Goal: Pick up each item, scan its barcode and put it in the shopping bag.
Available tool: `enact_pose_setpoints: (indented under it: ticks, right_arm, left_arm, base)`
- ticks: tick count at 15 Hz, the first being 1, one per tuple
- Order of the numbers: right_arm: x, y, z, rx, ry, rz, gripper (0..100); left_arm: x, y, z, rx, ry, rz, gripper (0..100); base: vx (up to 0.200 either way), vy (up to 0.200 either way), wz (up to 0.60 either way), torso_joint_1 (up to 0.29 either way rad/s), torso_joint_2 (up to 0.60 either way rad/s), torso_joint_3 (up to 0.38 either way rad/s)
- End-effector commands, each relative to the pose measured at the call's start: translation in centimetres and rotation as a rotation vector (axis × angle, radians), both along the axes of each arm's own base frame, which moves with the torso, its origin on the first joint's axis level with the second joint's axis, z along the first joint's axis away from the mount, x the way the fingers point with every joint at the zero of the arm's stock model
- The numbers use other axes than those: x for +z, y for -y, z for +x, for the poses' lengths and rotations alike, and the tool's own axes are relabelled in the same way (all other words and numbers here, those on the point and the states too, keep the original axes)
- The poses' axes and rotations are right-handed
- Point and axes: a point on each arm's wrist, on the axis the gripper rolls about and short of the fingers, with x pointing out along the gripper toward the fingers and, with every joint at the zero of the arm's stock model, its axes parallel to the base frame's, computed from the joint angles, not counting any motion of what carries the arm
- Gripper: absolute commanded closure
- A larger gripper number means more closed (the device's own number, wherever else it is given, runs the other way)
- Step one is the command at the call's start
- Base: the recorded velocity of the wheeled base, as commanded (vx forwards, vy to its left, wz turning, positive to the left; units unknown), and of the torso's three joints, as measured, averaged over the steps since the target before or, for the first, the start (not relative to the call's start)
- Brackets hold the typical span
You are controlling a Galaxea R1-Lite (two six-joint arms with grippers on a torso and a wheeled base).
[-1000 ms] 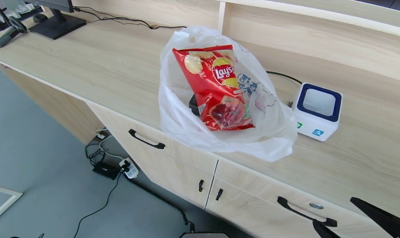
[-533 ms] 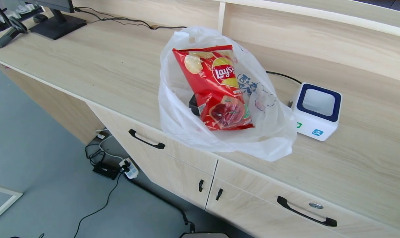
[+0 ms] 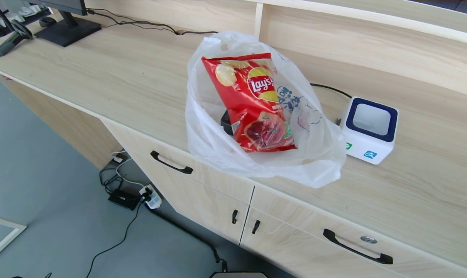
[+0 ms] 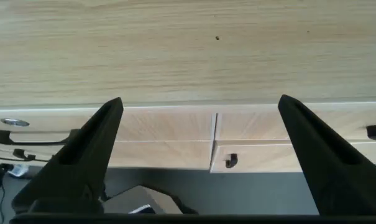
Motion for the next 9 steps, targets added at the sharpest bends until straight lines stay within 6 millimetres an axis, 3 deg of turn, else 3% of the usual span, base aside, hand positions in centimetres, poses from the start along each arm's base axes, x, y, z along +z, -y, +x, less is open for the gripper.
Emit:
enact_pose_setpoints:
  ticks: [1, 5, 9]
  right_arm:
    - [-0.2, -0.1, -0.5, -0.125, 0.034, 0.041, 0]
    - [-0.3, -0.8, -1.4, -0.408, 0.126, 0.103, 0]
    - [-0.8, -1.0, -1.7, -0.204, 0.128, 0.013, 0]
  left_arm:
    - [0.0, 0.0, 0.0, 0.001, 0.001, 0.0, 0]
    - [0.0, 0.0, 0.0, -0.001, 0.001, 0.002, 0]
    - [0.0, 0.0, 0.0, 0.001, 0.001, 0.001, 0]
  base:
    - [0.0, 0.0, 0.0, 0.0, 0.0, 0.0]
    - [0.0, 0.0, 0.0, 0.0, 0.0, 0.0]
    - [0.0, 0.0, 0.0, 0.0, 0.0, 0.0]
